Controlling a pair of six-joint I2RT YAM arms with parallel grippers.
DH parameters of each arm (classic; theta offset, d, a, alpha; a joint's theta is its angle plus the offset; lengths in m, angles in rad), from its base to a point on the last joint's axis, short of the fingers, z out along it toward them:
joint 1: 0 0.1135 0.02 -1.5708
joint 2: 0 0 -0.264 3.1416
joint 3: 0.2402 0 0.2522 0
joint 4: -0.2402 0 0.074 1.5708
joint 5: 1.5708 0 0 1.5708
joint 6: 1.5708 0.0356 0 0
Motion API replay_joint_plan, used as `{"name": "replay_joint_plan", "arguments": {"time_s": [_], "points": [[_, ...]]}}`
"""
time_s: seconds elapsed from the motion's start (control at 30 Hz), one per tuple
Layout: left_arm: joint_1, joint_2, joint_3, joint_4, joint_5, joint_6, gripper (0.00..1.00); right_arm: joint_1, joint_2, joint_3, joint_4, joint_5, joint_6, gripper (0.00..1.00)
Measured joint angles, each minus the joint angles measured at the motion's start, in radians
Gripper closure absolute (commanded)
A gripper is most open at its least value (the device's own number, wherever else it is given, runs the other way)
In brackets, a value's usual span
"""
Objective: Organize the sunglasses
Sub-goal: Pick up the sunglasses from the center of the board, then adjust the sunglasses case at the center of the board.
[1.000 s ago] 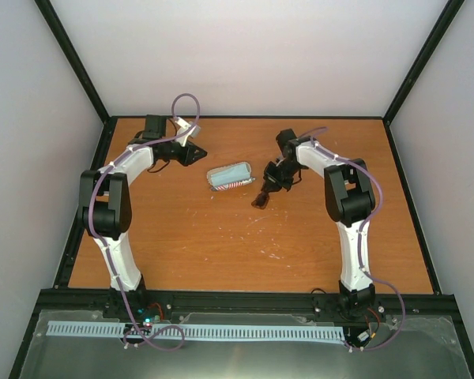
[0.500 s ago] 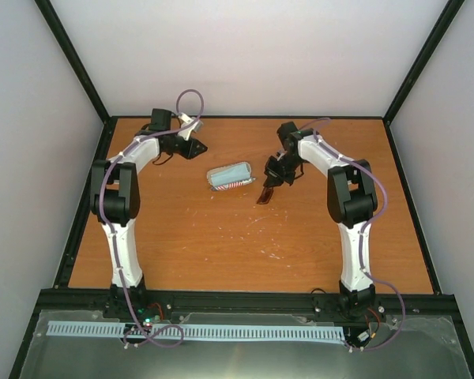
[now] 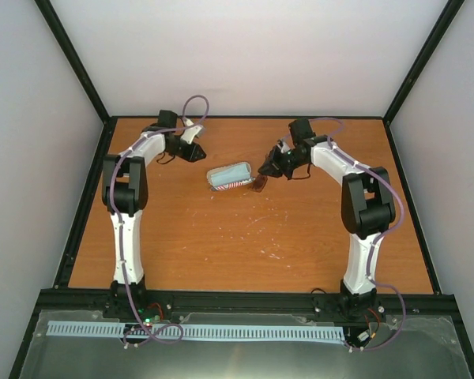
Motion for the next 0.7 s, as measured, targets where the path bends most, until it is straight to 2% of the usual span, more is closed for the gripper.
{"name": "replay_joint_plan", "arguments": {"time_s": [0.33, 0.7], "points": [[-0.047, 0.044, -0.006, -0.079, -0.001, 0.052, 0.79, -0.003, -0.012, -0.002, 0.17, -0.077, 0.068, 0.97], [-0.104, -0.024, -0.165, -0.072, 0.033, 0.053, 0.79, -0.001, 0.013, 0.067, 0.195, -0.089, 0.084, 0.97]]}}
